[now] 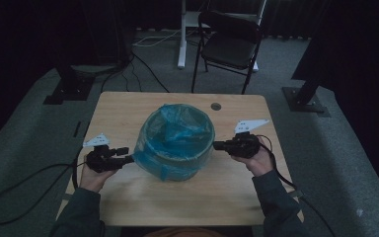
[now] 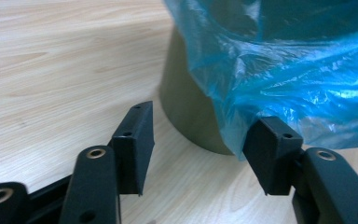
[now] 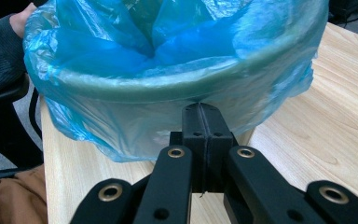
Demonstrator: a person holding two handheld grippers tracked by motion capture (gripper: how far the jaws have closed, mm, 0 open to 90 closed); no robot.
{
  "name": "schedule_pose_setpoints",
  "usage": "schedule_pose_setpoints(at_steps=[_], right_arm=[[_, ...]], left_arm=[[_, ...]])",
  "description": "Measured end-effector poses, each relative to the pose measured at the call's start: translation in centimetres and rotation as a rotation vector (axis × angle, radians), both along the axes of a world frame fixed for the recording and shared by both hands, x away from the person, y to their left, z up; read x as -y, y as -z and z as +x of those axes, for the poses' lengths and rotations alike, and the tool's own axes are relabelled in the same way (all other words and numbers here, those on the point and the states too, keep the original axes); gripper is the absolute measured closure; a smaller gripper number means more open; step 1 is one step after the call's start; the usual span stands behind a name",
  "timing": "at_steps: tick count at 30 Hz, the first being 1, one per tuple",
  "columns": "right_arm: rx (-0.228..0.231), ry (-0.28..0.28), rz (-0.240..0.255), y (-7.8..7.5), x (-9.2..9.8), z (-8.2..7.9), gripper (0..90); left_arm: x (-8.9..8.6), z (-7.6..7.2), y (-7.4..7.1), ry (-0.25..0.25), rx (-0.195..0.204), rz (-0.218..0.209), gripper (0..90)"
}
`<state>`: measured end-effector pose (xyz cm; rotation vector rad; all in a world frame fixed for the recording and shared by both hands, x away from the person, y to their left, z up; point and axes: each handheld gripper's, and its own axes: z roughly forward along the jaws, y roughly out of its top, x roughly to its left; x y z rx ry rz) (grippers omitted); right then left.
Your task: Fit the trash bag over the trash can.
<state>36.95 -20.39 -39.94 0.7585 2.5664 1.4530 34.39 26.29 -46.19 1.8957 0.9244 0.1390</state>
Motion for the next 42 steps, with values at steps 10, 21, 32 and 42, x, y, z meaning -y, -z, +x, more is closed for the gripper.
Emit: schedule_pose_setpoints(at_steps=[10,21,32,42], right_arm=[[-0.007,-0.004,-0.006,0.2,-0.1,0.0,90.0],[-0.009,-0.004,-0.010,0.3,0.0,0.0,90.0],[-0.006,0.008,-0.007,0.2,0.3,0.1,90.0],[-0.009,0.012,-0.005,0.3,0.4,0.1,90.0]], left_arm=[[0.3,-1.2,-1.7,0.072,0.090,-0.075,36.4],[1.5,-1.4,-2.0,0.238,0.059,-0.087,37.2],[0.2,-1.7,-1.9,0.217,0.053,-0.062,38.3],[-1.4,-1.9,-1.9,0.181,0.058,-0.092,40.0]])
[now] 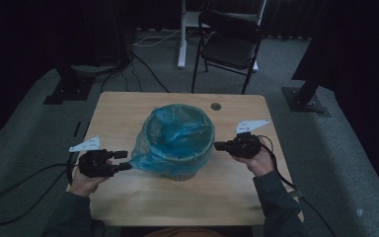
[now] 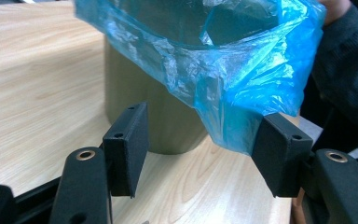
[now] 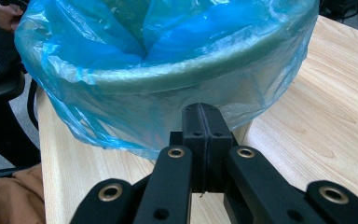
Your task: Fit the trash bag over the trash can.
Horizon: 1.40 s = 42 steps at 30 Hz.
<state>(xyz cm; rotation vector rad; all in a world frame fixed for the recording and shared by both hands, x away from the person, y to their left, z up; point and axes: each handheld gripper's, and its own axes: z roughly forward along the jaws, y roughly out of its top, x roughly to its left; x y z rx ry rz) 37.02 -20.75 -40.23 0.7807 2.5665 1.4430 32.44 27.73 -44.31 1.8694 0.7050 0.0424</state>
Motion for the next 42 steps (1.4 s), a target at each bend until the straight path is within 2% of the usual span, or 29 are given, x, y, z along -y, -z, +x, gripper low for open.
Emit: schedule_pose_setpoints(at_steps=[5,6,9,16,21,26,33,37,42], right_arm=[[0.001,-0.002,-0.003,0.0,0.0,0.0,90.0],[0.001,-0.001,-0.003,0.0,0.0,0.0,90.0],[-0.001,0.000,-0.002,0.0,0.0,0.0,90.0],[-0.001,-0.001,0.000,0.0,0.0,0.0,90.0],[-0.001,-0.001,-0.001,0.0,0.0,0.0,90.0],[0.001,0.000,0.002,0.0,0.1,0.0,90.0],[0.000,-0.002,-0.002,0.1,-0.1,0.0,90.0],[0.001,-0.001,-0.002,0.1,-0.1,0.0,89.9],[-0.001,-0.004,-0.001,0.1,-0.1,0.0,87.8]], left_arm=[[-0.9,-0.1,-0.2,-0.032,0.010,-0.013,40.6],[-1.3,-0.1,-0.3,-0.055,0.018,-0.015,40.6],[-1.8,-0.1,-0.6,-0.082,0.029,-0.038,41.9],[-3.0,0.1,-0.9,-0.146,0.044,-0.058,42.1],[-3.6,0.1,-1.2,-0.166,0.052,-0.068,42.7],[-4.2,-0.1,-1.3,-0.159,0.052,-0.062,42.7],[-4.4,-0.6,-1.2,-0.093,0.068,-0.104,40.2],[-4.0,-0.6,-1.9,-0.088,0.082,-0.094,39.6],[-3.1,0.3,-2.9,-0.084,0.088,-0.080,41.9]])
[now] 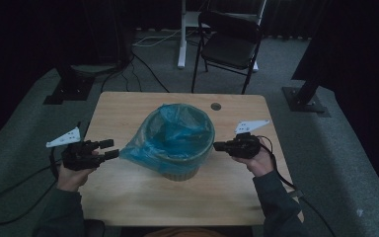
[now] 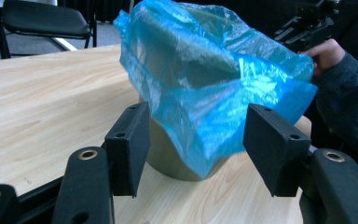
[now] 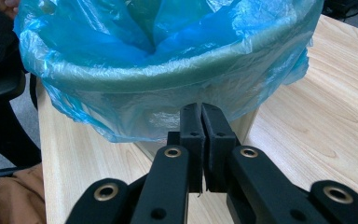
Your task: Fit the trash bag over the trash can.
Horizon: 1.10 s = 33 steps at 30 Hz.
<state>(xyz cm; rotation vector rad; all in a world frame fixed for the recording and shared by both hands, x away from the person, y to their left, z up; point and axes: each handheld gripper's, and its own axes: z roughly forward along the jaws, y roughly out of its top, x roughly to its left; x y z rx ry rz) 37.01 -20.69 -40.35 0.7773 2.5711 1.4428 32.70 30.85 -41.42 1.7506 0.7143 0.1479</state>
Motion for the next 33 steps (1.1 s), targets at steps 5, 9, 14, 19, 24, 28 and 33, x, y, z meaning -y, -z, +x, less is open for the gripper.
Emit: schedule_pose_setpoints(at_steps=[5,9,14,19,24,28,33], right_arm=[[0.003,0.002,0.000,0.0,0.0,0.0,86.7],[0.003,0.001,0.004,0.0,0.1,0.0,83.7],[0.002,0.001,0.010,0.0,0.1,0.1,81.2],[0.000,0.004,0.011,0.0,0.1,0.1,79.4],[-0.001,0.000,0.011,0.1,0.1,0.1,79.0],[-0.002,-0.001,0.012,0.1,0.1,0.1,79.0],[-0.001,0.000,0.014,0.0,0.2,0.1,78.9]], left_arm=[[0.8,0.6,-0.8,0.012,0.006,0.007,44.8],[1.7,1.4,-1.8,0.020,0.022,0.015,46.9],[2.5,2.4,-2.8,0.017,0.035,0.011,48.8],[3.3,3.2,-3.5,0.031,0.045,0.024,49.5],[4.6,4.1,-4.4,0.051,0.062,0.037,49.3],[5.3,4.5,-4.8,0.063,0.064,0.052,49.1],[5.9,5.0,-5.1,0.071,0.065,0.051,49.1]])
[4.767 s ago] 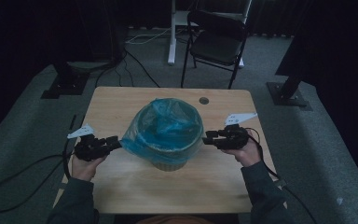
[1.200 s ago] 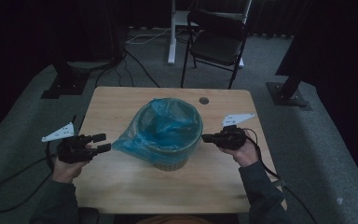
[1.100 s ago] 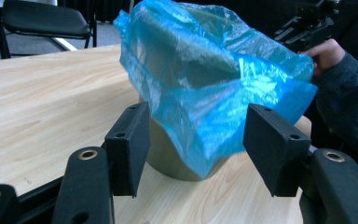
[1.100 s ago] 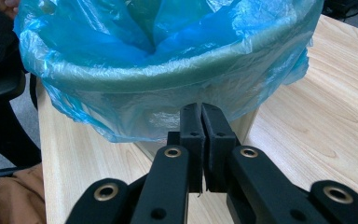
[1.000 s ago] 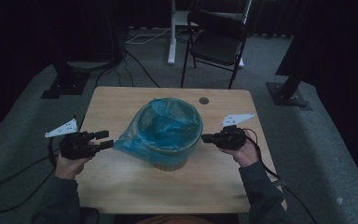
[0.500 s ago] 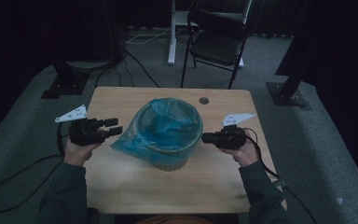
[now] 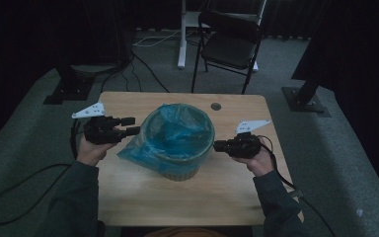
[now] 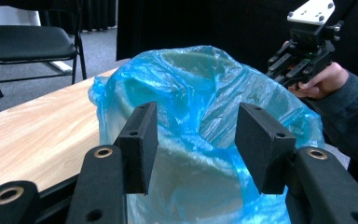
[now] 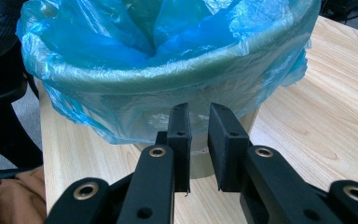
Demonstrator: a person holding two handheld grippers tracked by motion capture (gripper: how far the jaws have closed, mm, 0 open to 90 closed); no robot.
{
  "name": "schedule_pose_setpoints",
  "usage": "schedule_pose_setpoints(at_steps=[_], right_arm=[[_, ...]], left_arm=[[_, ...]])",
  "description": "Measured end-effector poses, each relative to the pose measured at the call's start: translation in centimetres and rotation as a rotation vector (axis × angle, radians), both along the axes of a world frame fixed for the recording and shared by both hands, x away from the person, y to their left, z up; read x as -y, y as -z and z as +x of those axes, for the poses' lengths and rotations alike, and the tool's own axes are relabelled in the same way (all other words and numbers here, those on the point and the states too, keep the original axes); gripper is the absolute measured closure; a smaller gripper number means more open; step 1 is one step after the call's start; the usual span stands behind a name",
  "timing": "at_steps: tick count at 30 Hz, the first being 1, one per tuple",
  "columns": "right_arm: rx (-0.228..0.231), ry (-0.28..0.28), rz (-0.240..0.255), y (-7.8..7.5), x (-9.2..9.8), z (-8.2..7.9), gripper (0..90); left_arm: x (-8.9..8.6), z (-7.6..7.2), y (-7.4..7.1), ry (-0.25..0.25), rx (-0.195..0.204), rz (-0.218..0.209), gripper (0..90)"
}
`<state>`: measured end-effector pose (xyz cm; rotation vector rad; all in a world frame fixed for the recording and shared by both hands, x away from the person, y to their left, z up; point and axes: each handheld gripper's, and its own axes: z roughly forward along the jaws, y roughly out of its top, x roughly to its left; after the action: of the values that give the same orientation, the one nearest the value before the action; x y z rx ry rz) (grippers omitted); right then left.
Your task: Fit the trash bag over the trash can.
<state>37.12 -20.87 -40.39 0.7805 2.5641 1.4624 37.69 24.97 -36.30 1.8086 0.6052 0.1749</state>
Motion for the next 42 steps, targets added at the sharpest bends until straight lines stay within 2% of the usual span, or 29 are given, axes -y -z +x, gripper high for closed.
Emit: schedule_pose_setpoints(at_steps=[4,14,26,30,42], right_arm=[[-0.004,0.002,0.001,0.1,0.1,0.1,78.7],[-0.005,0.006,0.000,0.3,0.1,0.3,78.6],[-0.006,0.024,-0.005,0.5,0.2,0.6,78.0],[-0.007,0.021,-0.007,0.5,0.1,0.7,78.0],[-0.010,0.018,-0.004,0.5,0.2,0.8,78.0]], left_arm=[[0.5,0.5,-0.1,0.003,-0.006,0.013,49.2],[1.9,1.6,-1.4,0.010,0.016,0.042,49.7],[3.8,3.2,-2.5,0.023,0.024,0.071,51.5],[5.6,4.0,-3.5,0.040,0.038,0.097,51.5],[9.5,5.6,-4.7,0.074,0.061,0.133,51.5]])
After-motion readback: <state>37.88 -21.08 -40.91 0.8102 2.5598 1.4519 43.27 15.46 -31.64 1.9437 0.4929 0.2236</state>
